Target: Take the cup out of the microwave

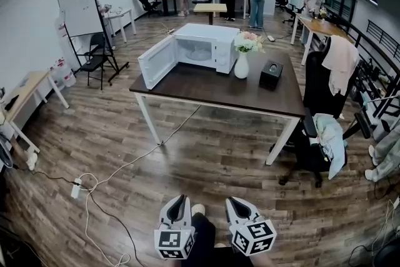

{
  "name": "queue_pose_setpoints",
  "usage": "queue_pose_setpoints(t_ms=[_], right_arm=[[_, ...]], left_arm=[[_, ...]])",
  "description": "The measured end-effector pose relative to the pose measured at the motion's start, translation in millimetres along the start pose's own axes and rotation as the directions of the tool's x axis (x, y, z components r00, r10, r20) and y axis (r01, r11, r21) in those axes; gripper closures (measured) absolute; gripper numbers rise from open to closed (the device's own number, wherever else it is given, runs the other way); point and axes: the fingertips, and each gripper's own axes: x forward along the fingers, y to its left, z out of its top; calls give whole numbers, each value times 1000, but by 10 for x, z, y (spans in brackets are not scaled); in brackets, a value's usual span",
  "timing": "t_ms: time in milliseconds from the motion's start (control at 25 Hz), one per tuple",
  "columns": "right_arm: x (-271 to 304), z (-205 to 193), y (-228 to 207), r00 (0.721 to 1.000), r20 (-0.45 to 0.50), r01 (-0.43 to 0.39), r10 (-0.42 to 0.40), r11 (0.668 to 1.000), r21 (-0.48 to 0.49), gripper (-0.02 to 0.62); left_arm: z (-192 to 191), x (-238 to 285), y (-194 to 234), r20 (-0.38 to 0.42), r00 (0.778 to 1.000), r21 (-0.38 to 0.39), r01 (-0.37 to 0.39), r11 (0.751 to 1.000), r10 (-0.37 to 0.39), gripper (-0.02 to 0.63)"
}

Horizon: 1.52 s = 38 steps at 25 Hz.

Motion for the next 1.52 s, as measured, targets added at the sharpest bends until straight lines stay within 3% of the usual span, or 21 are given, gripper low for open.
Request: queue_pose_setpoints(t_ms=[400, 800, 920, 1120, 1520], right_arm=[[530, 176, -140, 1000, -23, 1, -1, 1000, 9, 601], [1353, 684, -351, 1000, -15, 15, -16, 1000, -16, 601], [1574, 836, -407, 999, -9, 34, -34, 999, -12, 601], [1927, 1000, -457, 998, -5, 60, -60, 998, -8, 600], [2500, 1137, -579, 994, 5, 109, -109, 994, 22, 601]], left_arm=[[133, 534, 264, -12, 1000, 13, 1, 1000, 0, 598], [453, 1307, 721, 4, 1000, 13, 16, 1000, -16, 589], [556, 1541, 851, 2, 999, 10, 44, 999, -44, 505], [670, 1870, 1118, 2, 998, 9, 62, 998, -62, 457], [834, 2382, 1619, 32, 997, 6, 68, 998, -68, 269]])
